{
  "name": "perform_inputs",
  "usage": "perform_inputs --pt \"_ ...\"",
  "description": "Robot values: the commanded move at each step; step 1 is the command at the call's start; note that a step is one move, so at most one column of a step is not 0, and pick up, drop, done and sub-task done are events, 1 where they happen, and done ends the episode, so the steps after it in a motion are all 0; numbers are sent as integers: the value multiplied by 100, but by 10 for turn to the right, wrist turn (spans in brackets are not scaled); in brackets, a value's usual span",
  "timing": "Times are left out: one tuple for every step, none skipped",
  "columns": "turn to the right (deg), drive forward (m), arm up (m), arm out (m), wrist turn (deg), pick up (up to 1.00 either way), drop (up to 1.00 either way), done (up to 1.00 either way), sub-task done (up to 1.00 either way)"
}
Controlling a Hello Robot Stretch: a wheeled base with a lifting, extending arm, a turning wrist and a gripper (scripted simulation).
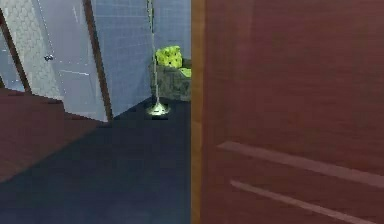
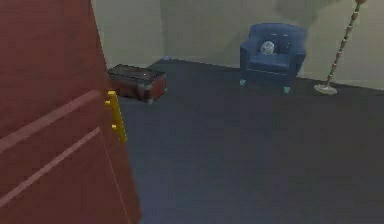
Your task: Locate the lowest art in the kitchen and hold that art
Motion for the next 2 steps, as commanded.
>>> perform_inputs --pt "-270 0 0 0 0 0 0 0 0" --pt "0 50 0 0 0 0 0 0 0"
